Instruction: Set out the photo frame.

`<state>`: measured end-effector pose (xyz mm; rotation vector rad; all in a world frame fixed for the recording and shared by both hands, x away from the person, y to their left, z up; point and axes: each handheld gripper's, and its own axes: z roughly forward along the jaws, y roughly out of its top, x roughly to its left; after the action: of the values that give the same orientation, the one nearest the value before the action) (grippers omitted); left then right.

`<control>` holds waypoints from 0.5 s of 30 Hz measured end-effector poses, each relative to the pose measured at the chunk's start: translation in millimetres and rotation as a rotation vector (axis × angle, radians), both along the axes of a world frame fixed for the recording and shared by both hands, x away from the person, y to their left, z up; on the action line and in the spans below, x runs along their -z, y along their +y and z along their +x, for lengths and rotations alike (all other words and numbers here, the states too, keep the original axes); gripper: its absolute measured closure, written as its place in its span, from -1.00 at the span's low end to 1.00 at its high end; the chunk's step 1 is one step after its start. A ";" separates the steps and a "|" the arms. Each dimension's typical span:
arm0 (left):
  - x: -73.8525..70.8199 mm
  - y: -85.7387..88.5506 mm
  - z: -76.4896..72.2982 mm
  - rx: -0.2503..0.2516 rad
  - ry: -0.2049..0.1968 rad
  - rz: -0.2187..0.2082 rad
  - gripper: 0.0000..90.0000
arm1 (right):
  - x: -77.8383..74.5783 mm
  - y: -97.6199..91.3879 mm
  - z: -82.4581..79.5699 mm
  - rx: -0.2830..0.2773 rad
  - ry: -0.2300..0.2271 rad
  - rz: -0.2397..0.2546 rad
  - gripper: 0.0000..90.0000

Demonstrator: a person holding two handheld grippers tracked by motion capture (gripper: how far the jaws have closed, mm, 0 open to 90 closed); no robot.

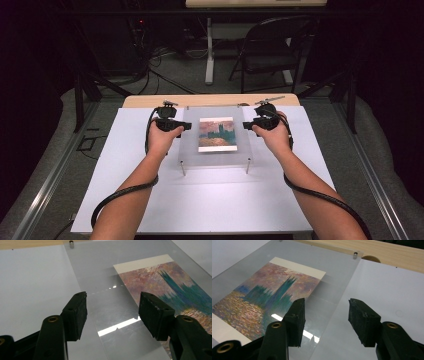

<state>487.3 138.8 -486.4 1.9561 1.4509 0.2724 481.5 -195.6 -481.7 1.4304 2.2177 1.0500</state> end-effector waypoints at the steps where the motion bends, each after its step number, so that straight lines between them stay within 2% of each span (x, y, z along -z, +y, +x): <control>1: 2.0 -1.0 1.4 0.002 0.008 -0.005 -0.12 | 2.3 1.4 1.7 -0.001 0.002 0.004 0.05; 6: 11.8 -4.6 7.4 -0.006 0.040 -0.027 -0.10 | 11.6 6.0 7.2 -0.004 0.021 0.022 0.04; 10: 18.4 -7.2 12.3 -0.002 0.060 -0.025 -0.11 | 19.7 8.8 12.8 0.003 0.048 0.036 0.01; 15: 23.8 -8.5 18.0 -0.027 0.070 -0.015 -0.15 | 24.7 10.0 18.9 0.013 0.069 0.067 -0.03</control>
<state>505.3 130.2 -510.2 1.9530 1.5207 0.2060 500.3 -185.6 -506.4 1.5290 2.2375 1.0960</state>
